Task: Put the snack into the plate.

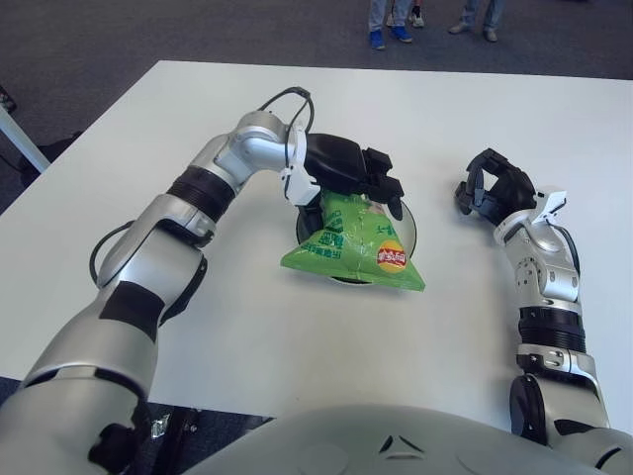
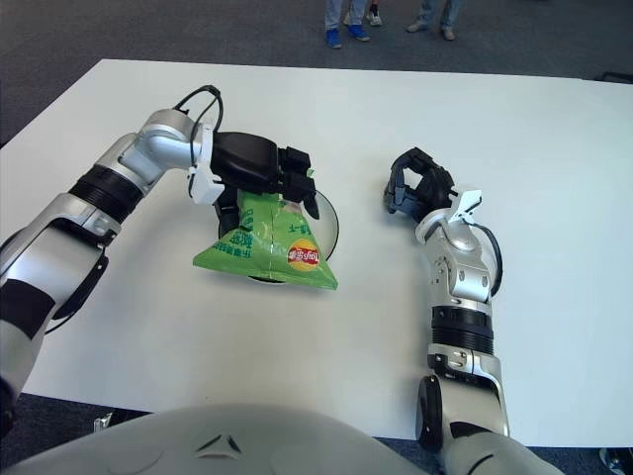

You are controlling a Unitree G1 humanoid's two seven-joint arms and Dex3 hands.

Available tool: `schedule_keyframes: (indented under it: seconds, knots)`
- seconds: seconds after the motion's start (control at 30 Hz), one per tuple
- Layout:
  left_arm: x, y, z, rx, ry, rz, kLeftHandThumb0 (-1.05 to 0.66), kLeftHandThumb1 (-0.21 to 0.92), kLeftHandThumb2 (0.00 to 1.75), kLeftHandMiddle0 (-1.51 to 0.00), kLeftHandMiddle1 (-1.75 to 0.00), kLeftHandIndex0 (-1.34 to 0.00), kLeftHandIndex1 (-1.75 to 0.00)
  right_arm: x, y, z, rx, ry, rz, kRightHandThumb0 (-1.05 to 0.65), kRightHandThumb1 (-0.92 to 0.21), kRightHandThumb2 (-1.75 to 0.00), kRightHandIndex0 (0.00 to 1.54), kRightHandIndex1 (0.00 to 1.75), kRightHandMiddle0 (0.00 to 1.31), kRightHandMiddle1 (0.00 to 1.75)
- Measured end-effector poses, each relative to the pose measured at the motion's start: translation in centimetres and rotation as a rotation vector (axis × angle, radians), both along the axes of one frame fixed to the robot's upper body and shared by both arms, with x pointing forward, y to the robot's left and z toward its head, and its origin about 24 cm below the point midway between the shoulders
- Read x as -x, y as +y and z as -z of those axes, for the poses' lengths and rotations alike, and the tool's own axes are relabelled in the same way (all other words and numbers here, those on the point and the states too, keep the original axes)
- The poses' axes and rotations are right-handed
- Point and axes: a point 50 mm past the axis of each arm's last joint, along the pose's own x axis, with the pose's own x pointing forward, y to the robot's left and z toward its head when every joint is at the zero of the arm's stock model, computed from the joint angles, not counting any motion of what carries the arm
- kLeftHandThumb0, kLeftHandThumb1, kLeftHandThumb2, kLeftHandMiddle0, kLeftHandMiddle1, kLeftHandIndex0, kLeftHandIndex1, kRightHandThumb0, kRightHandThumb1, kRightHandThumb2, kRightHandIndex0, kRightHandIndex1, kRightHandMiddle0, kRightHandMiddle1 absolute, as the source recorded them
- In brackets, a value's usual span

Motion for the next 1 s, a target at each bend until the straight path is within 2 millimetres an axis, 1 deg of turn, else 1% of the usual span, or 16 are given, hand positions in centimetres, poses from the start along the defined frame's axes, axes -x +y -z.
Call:
schedule_keyframes:
  seconds: [0.1,0.17,0.23,0.33,0.37,0.5,0.7,1.0]
  knots:
    - [0.1,0.2,-0.3,0.020,0.008,0.012,-0.77,0.54,0.70,0.00,-0.39,0.00,-0.48,-0.1,0.0,0.0,-0.002,0.001,0.000,-0.47,-0.36,-1.26,1.27,1.75,0.58,1.75]
    - [0.1,0.3,-0.4,0.031,-0.003,0.023,-0.81,0.54,0.70,0.00,-0.23,0.00,-0.34,-0.3,0.0,0.0,-0.003,0.001,0.000,-0.47,-0.37,-1.26,1.26,1.75,0.58,1.75]
    - [0.2,0.4,-0.7,0.040,-0.026,0.038,-0.83,0.56,0.70,0.00,-0.12,0.00,-0.24,-0.4,0.0,0.0,-0.004,0.002,0.000,-0.47,-0.36,-1.26,1.25,1.75,0.58,1.75]
    - [0.2,0.7,-1.2,0.053,-0.061,0.051,-0.87,0.58,0.68,0.00,-0.04,0.00,-0.16,-0.5,0.1,0.0,-0.005,0.004,0.001,-0.47,-0.36,-1.27,1.25,1.75,0.58,1.75]
    - [0.2,0.8,-1.4,0.056,-0.071,0.053,-0.88,0.58,0.66,0.00,-0.02,0.00,-0.11,-0.6,0.1,0.0,-0.005,0.005,0.002,-0.47,-0.36,-1.27,1.24,1.75,0.58,1.75]
    - [0.0,1.1,-2.0,0.059,-0.096,0.050,-0.90,0.57,0.63,0.00,0.00,0.00,-0.02,-0.6,0.0,0.0,-0.001,0.004,0.011,-0.47,-0.35,-1.28,1.25,1.75,0.59,1.75]
    - [-0.3,1.2,-2.4,0.056,-0.075,0.029,-0.92,0.56,0.60,0.00,0.00,0.00,0.00,-0.5,0.0,-0.1,0.000,0.002,0.019,-0.48,-0.35,-1.29,1.26,1.75,0.59,1.75]
    - [-0.9,1.5,-2.4,0.025,-0.007,-0.018,-0.92,0.56,0.59,0.00,0.00,0.00,0.00,-0.5,0.1,-0.1,-0.001,-0.001,0.010,-0.47,-0.36,-1.27,1.29,1.75,0.59,1.75]
